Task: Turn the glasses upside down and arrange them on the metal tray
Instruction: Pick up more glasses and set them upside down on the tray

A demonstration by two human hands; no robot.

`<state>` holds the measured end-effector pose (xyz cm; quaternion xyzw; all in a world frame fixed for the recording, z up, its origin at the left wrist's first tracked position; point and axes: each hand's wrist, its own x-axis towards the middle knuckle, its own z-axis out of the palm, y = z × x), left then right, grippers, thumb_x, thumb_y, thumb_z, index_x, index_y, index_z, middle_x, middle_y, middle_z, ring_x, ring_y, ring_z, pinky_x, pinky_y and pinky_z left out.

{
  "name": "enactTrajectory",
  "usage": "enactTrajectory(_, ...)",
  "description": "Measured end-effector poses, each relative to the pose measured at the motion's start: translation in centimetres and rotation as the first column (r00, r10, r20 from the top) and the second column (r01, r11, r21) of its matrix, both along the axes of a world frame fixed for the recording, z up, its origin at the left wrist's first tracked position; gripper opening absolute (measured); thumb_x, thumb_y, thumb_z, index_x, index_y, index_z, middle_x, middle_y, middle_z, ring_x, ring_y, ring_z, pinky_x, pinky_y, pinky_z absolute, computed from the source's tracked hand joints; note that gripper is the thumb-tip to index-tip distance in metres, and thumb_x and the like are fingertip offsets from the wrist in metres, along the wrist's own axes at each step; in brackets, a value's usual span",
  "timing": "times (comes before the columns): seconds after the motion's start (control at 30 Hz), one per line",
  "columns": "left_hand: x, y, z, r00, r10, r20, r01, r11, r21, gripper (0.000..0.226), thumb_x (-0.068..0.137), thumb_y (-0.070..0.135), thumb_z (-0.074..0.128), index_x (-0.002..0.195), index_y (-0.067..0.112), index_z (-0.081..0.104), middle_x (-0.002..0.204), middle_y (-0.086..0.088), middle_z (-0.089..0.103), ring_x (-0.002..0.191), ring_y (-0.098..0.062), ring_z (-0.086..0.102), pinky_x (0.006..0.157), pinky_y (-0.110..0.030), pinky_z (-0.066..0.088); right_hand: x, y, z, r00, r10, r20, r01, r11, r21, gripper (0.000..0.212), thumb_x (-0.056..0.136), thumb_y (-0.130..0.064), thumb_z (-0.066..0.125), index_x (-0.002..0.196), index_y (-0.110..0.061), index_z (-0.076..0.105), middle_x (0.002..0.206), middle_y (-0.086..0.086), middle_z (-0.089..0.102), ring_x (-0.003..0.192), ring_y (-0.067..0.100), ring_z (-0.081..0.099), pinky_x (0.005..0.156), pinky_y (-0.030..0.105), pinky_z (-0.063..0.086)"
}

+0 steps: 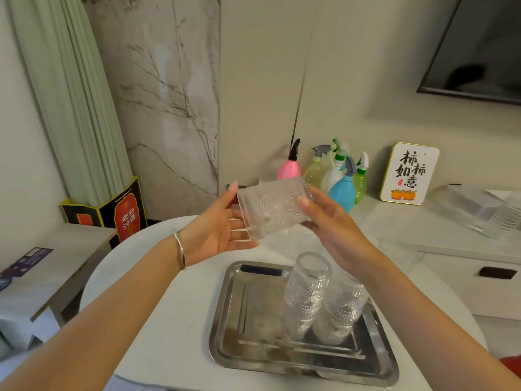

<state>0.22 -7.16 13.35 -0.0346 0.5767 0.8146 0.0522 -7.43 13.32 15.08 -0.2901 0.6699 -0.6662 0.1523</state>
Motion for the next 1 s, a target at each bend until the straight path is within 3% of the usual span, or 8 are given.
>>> enactTrajectory(0.13,1.1,-0.1,-0.4,0.974,-0.226,0.036,0.226,0.974,-0.02,0.067,0.055,0.068,0.069,0.108,0.027,0.067,0.116,-0.011,0.068,0.105,-0.029,0.065,0.077,-0.035,0.057,0.0,0.2,0.6,0.995,0.103,-0.014,-0.103,0.995,-0.005,0.062,0.074,-0.04,0.061,0.132,-0.023,0.051,0.119,-0.002,0.067,0.112,0.013,0.061,0.1,0.029,0.046)
enactTrajectory(0.27,1.4,0.6,-0.9,0.959,-0.282,0.022,0.283,0.955,-0.085,0.071,0.047,0.061,0.078,0.108,0.029,0.062,0.108,-0.002,0.073,0.103,-0.022,0.067,0.076,-0.031,0.057,0.2,0.1,0.1,0.987,0.153,-0.047,-0.149,0.985,0.083,0.053,0.075,-0.041,0.061,0.126,-0.029,0.054,0.106,-0.011,0.073,0.106,0.008,0.064,0.096,0.026,0.048)
enactTrajectory(0.37,1.3,1.4,-2.0,0.974,-0.227,0.005,0.225,0.965,-0.135,0.072,0.048,0.061,0.077,0.11,0.029,0.058,0.108,0.004,0.073,0.105,-0.018,0.066,0.08,-0.031,0.056,0.2,0.4,-0.4,0.987,0.11,-0.12,-0.089,0.982,0.168,0.055,0.073,-0.047,0.062,0.125,-0.032,0.054,0.109,-0.012,0.072,0.107,0.004,0.063,0.095,0.024,0.049)
enactTrajectory(0.47,1.1,2.1,-3.8,0.996,-0.056,-0.07,0.041,0.979,-0.201,0.052,0.063,0.045,0.074,0.11,0.029,0.057,0.107,0.006,0.072,0.098,-0.01,0.067,0.07,-0.02,0.054,-0.7,1.7,-1.3,0.973,-0.007,-0.23,0.065,0.967,0.246,0.059,0.069,-0.059,0.06,0.122,-0.034,0.056,0.118,-0.013,0.064,0.111,0.004,0.06,0.095,0.021,0.046)
enactTrajectory(0.6,0.4,2.3,-7.0,0.965,0.19,-0.179,-0.253,0.855,-0.454,0.055,0.062,0.029,0.081,0.106,0.041,0.05,0.106,0.02,0.06,0.098,0.002,0.055,0.065,-0.006,0.048,-2.0,4.8,-4.1,0.922,-0.034,-0.386,0.238,0.836,0.495,0.053,0.071,-0.06,0.059,0.119,-0.037,0.057,0.12,-0.018,0.057,0.111,0.001,0.052,0.096,0.022,0.037)
enactTrajectory(0.77,-0.4,2.7,-11.1,0.963,0.164,-0.214,-0.264,0.738,-0.622,0.068,0.059,0.033,0.084,0.113,0.04,0.043,0.105,0.025,0.052,0.096,0.004,0.052,0.065,-0.001,0.042,-1.9,6.6,-7.0,0.915,0.101,-0.39,0.19,0.747,0.637,0.06,0.063,-0.069,0.065,0.118,-0.047,0.055,0.12,-0.029,0.052,0.107,-0.016,0.047,0.087,0.005,0.029)
enactTrajectory(0.9,-1.0,3.0,-12.8,0.968,0.171,-0.184,-0.25,0.694,-0.675,0.075,0.054,0.037,0.085,0.116,0.037,0.043,0.11,0.016,0.055,0.101,-0.003,0.053,0.075,-0.008,0.04,-1.8,6.8,-7.8,0.881,0.113,-0.459,0.223,0.758,0.614,0.067,0.061,-0.067,0.066,0.122,-0.04,0.058,0.119,-0.026,0.056,0.104,-0.009,0.05,0.083,-0.005,0.028)
enactTrajectory(1.0,-1.2,2.9,-13.4,0.97,0.179,-0.164,-0.243,0.674,-0.698,0.077,0.053,0.039,0.085,0.118,0.035,0.044,0.112,0.013,0.056,0.103,-0.008,0.053,0.077,-0.012,0.041,-1.9,6.7,-8.0,0.861,0.095,-0.5,0.26,0.762,0.593,0.068,0.062,-0.067,0.064,0.122,-0.036,0.059,0.125,-0.017,0.061,0.11,-0.002,0.053,0.095,0.008,0.03)
